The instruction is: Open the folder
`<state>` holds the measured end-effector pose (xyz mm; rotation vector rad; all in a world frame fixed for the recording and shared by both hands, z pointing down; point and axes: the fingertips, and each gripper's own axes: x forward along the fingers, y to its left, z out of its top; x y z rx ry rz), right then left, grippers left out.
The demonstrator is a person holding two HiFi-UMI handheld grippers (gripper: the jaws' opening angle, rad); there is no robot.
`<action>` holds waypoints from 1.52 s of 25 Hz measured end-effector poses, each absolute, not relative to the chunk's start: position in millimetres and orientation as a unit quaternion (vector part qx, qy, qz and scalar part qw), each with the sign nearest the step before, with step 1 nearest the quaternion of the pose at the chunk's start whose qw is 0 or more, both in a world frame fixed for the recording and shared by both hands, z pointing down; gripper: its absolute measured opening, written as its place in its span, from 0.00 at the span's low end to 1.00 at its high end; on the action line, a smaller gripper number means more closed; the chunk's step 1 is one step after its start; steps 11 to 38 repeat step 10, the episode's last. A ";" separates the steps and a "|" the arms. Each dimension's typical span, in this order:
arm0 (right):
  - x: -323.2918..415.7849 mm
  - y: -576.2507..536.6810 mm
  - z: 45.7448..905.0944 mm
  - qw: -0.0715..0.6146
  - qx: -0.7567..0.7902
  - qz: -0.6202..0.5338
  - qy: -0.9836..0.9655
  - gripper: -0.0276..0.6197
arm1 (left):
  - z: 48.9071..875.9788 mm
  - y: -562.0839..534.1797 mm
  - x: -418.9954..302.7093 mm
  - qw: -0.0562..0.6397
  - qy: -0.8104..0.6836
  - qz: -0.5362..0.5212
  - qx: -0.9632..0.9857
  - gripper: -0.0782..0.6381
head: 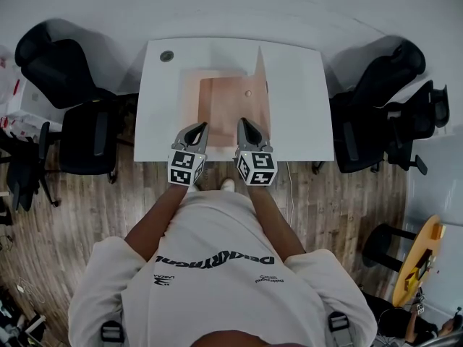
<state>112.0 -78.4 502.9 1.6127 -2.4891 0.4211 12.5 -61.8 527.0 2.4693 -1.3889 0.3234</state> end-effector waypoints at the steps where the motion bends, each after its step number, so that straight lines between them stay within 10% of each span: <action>1: 112.3 -78.8 503.7 0.073 0.537 0.142 -0.828 0.05 | 526.3 -62.3 12.1 0.145 -0.483 0.111 0.856 0.10; 38: 110.0 -81.6 508.2 0.075 0.535 0.151 -0.828 0.05 | 524.3 -67.5 6.1 0.145 -0.489 0.106 0.853 0.10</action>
